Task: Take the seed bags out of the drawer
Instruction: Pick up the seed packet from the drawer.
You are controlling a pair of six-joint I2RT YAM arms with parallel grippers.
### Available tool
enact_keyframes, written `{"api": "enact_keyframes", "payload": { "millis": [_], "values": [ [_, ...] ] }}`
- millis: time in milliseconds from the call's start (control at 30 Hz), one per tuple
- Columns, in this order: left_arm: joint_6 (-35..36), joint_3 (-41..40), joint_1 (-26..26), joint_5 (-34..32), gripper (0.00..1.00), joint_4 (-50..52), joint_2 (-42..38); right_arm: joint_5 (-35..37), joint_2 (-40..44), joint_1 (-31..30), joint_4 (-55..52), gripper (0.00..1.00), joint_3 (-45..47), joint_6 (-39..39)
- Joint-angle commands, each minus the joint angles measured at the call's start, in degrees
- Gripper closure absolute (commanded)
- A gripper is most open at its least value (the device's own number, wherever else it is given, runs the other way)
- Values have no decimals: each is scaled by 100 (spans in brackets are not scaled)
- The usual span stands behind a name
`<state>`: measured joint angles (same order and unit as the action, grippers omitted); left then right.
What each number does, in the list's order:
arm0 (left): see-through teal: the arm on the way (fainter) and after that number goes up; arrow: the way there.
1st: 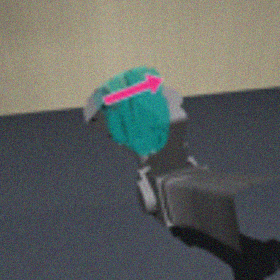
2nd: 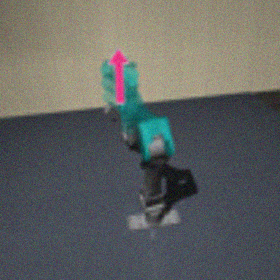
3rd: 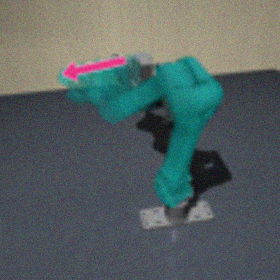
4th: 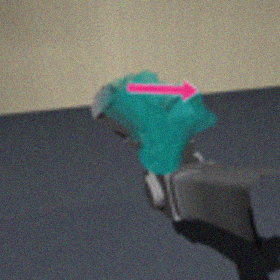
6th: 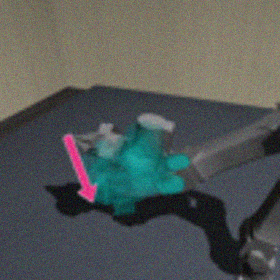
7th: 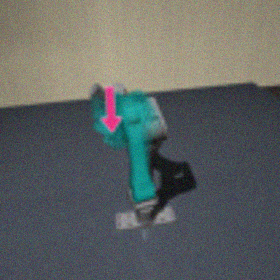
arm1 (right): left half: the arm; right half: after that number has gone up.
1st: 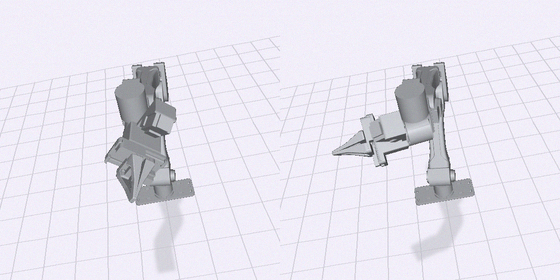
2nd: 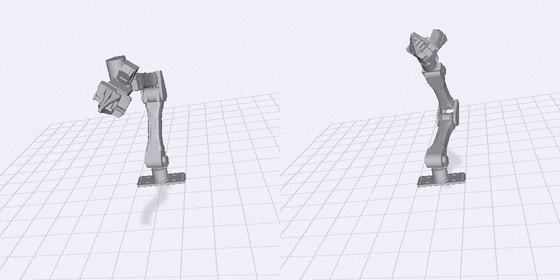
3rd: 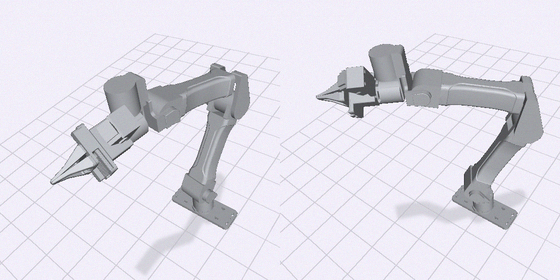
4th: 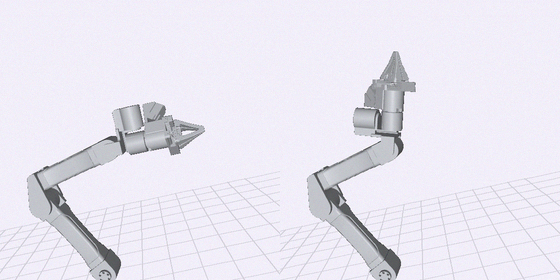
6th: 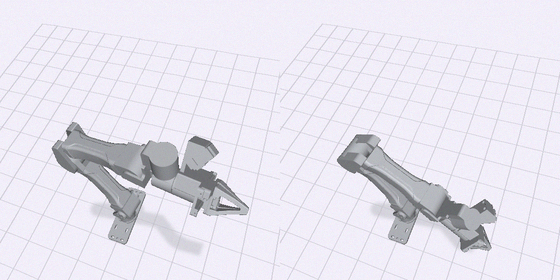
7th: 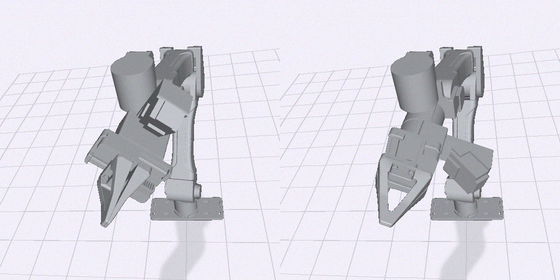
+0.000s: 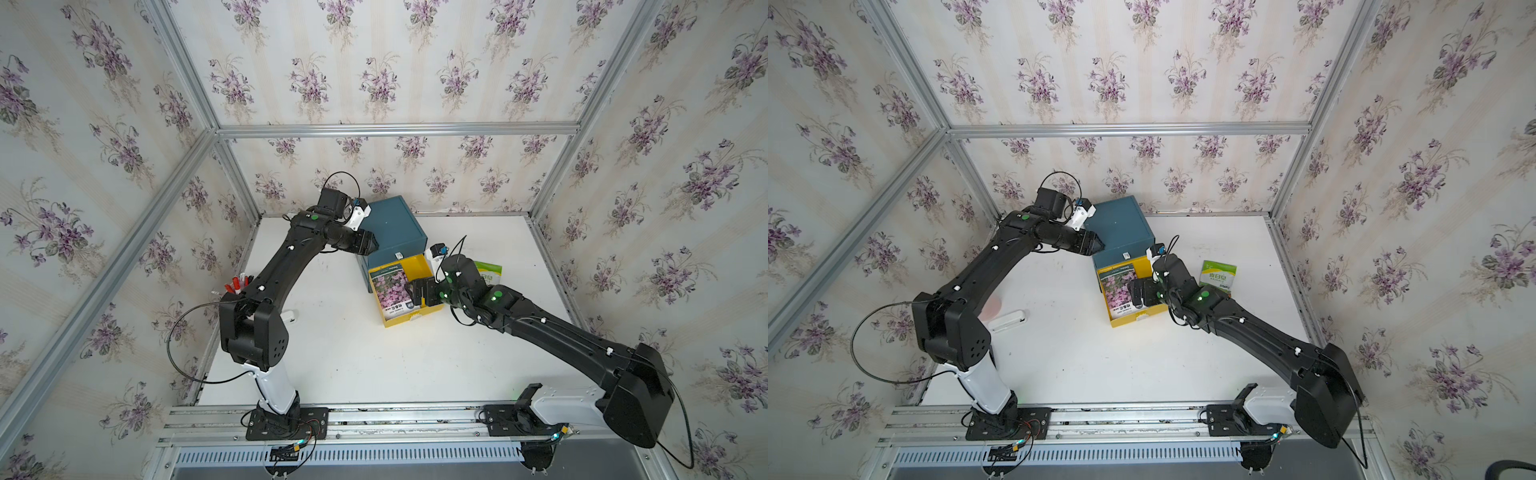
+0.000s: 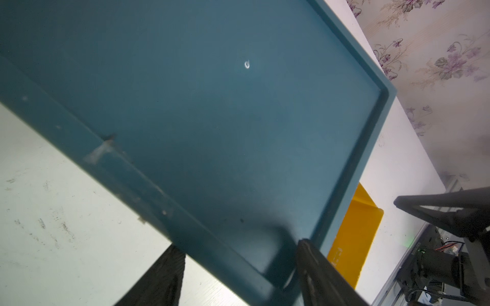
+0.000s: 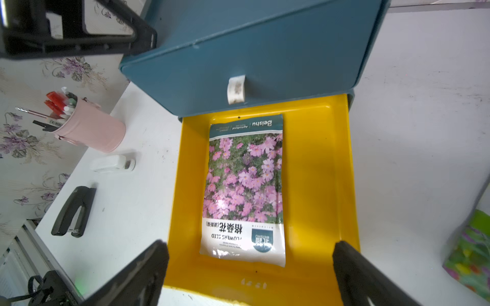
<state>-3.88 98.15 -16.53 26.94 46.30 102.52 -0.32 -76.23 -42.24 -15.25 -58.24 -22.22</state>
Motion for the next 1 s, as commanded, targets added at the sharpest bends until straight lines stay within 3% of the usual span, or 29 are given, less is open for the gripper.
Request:
{"api": "enact_keyframes", "payload": {
  "millis": [0,333,967],
  "values": [
    [-168,-103,-36,-123,31,527,53,-702,-253,144,-457,0,-363,206],
    [-312,-98,-39,-448,34,625,55,-1459,-1125,298,-1191,5,-1179,265],
    [-368,-211,-42,-548,36,751,-11,-739,-2243,304,-1267,22,-1680,189]
  ]
}}
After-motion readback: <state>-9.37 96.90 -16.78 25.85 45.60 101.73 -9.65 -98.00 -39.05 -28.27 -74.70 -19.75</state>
